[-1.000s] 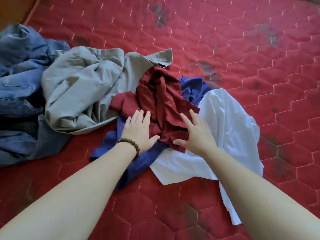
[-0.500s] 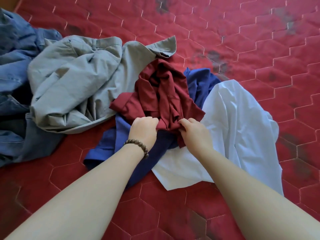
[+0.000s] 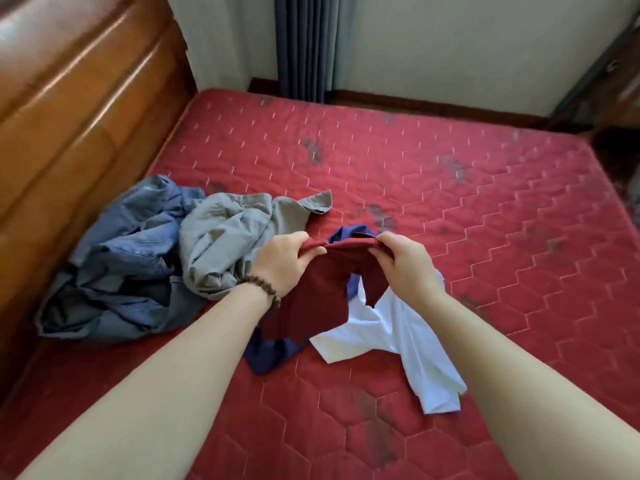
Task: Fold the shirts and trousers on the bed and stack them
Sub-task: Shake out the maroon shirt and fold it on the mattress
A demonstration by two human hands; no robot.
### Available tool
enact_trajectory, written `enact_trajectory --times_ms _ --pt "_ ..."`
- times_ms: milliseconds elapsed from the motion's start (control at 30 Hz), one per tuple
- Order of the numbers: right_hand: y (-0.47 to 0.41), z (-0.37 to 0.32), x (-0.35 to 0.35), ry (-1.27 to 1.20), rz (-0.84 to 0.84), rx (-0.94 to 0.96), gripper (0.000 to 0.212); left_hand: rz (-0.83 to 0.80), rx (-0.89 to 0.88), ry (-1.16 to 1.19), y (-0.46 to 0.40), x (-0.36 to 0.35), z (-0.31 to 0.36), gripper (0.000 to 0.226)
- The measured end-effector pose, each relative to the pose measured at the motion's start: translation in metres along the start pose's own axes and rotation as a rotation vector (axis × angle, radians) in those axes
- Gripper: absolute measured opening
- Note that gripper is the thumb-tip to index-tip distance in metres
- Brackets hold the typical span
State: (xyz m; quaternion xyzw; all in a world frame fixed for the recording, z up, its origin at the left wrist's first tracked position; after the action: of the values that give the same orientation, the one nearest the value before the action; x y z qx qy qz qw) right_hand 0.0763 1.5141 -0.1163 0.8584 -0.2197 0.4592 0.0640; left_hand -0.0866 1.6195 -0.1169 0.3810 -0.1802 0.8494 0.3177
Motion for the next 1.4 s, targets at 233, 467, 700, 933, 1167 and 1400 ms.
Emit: enact_trajectory --times_ms 233,467,700,933,1167,1400 --pt "0.025 -0.074 0.134 0.079 0.109 0.075 0.011 0.002 -0.122 -0.033 0.021 0.117 0.079 0.034" --pt "0.037 -0.11 0.177 0.022 0.14 0.141 0.029 -0.066 -0.29 0.132 0.029 0.171 0.161 0.009" --pt "0.026 -0.191 0.175 -0.469 -0.137 0.251 0.042 -0.083 -0.441 0.144 0.029 0.212 0.247 0.009" --pt "0.01 -0.213 0.244 -0.711 0.098 0.246 0.016 -0.152 -0.306 0.135 0.023 0.234 0.228 0.025" --pt "-0.009 -0.188 0.287 -0.514 0.27 0.158 0.017 -0.151 -0.163 0.694 0.012 0.242 0.21 0.017" --pt "0.025 -0.222 0.293 -0.39 0.36 0.455 0.068 0.101 -0.022 0.794 -0.015 0.264 0.248 0.027"
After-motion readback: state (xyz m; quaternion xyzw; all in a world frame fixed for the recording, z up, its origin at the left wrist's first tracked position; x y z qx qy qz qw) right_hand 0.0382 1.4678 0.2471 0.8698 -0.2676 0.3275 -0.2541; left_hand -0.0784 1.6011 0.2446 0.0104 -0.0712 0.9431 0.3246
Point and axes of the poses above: each hand's wrist, its own y-axis away from the middle knuckle, its own x-axis out of the back of the hand, z = x × y, the point moved 10 cm from there along -y, towards the middle knuckle, and after that the axes turned 1 degree about -z, right-handed, at the moved point
